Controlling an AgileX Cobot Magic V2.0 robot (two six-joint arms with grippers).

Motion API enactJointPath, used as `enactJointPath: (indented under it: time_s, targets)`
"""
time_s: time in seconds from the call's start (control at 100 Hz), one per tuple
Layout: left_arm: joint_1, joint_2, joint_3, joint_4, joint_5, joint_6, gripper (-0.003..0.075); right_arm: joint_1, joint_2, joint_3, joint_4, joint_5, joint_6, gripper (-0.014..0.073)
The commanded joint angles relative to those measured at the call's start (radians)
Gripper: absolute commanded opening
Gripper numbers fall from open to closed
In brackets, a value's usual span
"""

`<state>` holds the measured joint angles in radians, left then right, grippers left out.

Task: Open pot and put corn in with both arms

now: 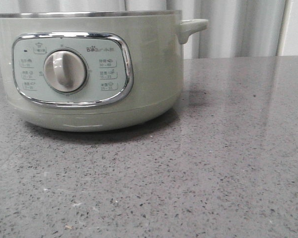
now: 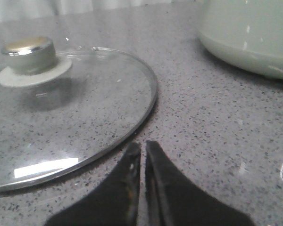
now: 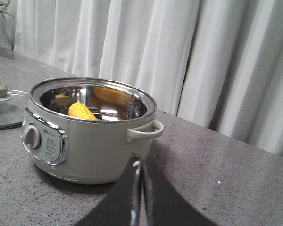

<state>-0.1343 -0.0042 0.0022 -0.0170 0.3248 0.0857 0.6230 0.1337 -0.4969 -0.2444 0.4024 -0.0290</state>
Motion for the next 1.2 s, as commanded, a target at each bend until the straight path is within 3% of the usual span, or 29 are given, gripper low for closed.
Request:
enactJointPath:
  time_s: [0.0, 0.92, 1.19]
  targets:
    - [-0.006, -0.034, 0.008, -0.017, -0.026, -0.013, -0.002, -0.002, 0.013, -0.02, -0.018, -0.083, -0.007, -0.0066]
    - [-0.006, -0.034, 0.006, -0.024, -0.025, -0.013, -0.002, -0.002, 0.013, -0.018, -0.018, -0.083, -0.007, -0.0066]
    - [-0.006, -0.034, 0.006, -0.024, -0.025, -0.013, -0.002, -0.06, 0.013, 0.057, -0.098, 0.056, -0.007, -0.0066]
